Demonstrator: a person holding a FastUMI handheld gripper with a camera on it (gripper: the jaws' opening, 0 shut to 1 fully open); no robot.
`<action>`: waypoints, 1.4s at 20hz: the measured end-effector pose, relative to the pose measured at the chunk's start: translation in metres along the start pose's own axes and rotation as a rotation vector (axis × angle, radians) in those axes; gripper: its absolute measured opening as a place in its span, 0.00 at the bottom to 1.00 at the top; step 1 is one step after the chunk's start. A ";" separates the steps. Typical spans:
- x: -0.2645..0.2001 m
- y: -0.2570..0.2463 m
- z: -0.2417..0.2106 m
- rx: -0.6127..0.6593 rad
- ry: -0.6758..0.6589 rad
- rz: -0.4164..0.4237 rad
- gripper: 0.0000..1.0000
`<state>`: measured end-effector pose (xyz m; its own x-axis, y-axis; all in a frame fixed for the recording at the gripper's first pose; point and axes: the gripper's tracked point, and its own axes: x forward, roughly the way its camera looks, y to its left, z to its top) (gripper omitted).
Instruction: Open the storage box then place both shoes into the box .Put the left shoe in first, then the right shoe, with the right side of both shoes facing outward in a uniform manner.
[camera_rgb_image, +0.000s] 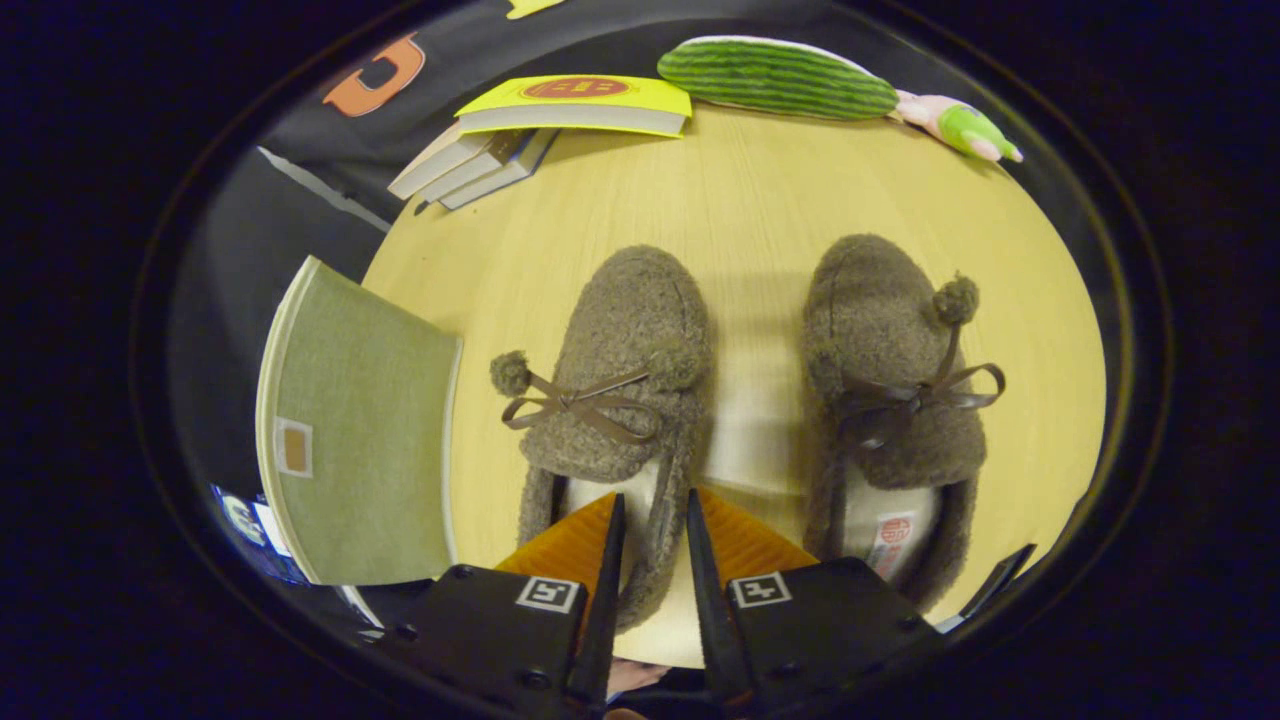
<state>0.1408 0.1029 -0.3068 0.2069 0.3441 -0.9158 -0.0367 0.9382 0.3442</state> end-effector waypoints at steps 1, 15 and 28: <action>-0.002 -0.002 0.001 0.021 -0.005 0.005 0.36; -0.080 0.056 -0.003 0.284 -0.111 0.219 0.06; -0.230 0.276 -0.018 0.066 -0.329 0.406 0.06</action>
<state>0.0652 0.2834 -0.0049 0.4848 0.6398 -0.5964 -0.1186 0.7237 0.6799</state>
